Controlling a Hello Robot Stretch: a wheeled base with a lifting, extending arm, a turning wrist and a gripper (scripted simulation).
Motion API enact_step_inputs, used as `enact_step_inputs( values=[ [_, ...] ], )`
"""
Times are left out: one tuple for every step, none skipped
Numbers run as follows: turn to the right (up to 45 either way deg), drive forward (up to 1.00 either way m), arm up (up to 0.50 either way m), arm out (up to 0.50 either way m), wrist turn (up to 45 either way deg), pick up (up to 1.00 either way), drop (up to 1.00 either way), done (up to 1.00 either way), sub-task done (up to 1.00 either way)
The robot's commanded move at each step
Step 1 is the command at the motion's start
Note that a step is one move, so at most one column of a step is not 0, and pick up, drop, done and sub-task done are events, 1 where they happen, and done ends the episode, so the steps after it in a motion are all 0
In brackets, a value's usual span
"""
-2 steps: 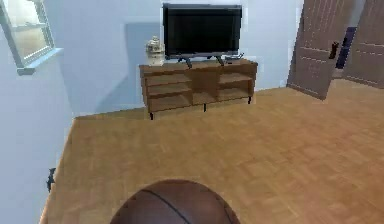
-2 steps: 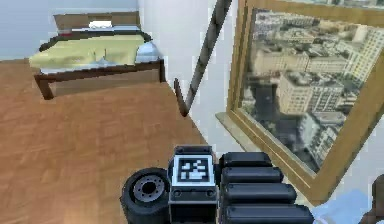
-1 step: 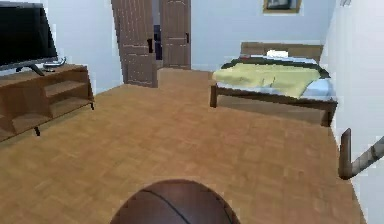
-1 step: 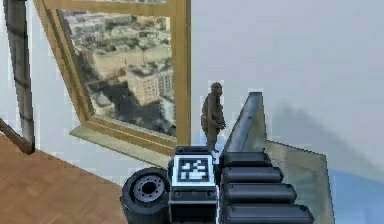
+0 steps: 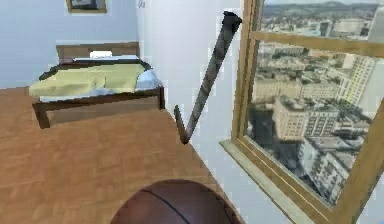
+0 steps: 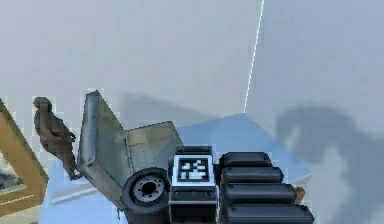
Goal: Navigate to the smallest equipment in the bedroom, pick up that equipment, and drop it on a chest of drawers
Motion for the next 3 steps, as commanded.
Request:
enact_step_inputs(
  values=[
    [45.0,0.0,0.0,0.0,0.0,0.0,0.0,0.0,0.0],
    [12.0,0.0,0.0,0.0,0.0,0.0,0.0,0.0,0.0],
    [3.0,0.0,0.0,0.0,0.0,0.0,0.0,0.0,0.0]
  ],
)
